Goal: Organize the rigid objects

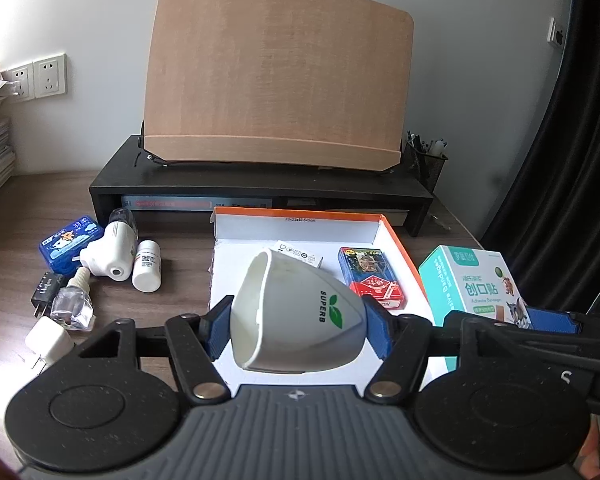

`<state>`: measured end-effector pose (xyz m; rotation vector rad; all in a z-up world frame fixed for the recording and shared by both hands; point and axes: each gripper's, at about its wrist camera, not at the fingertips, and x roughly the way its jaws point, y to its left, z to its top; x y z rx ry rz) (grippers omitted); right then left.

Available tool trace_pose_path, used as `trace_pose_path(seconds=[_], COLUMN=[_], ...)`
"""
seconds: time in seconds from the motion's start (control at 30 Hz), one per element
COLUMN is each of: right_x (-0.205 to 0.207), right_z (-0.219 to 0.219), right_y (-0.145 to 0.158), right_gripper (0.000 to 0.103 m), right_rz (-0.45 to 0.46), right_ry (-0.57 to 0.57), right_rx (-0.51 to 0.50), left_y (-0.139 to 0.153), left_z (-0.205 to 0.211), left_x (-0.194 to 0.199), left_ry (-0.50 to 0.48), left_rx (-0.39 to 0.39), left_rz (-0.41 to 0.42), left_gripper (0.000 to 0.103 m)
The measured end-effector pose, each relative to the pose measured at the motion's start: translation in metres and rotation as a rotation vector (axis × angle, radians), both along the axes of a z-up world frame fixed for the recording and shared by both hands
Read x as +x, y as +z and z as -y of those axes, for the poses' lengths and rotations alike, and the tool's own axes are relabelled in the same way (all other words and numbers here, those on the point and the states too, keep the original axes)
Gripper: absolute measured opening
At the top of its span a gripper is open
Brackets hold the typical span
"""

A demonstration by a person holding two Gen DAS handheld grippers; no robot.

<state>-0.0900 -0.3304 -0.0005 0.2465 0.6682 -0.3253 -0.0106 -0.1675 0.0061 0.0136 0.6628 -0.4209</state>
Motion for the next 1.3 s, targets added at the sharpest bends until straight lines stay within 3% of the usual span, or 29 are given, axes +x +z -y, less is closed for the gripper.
trace_pose_path(seconds=[0.5, 1.3], right_x=[0.008, 0.017], right_z=[0.0, -0.006], right_y=[-0.003, -0.023], right_gripper=[0.084, 0.084], right_rz=[-0.007, -0.108], right_ry=[0.041, 0.024], right_rx=[-0.012, 0.02], left_y=[-0.008, -0.021], left_z=[-0.001, -0.014], left_x=[0.003, 0.017], left_ry=[0.026, 0.022], left_rx=[-0.003, 0.029], left_rz=[-0.009, -0.093], left_gripper=[0.067, 0.067])
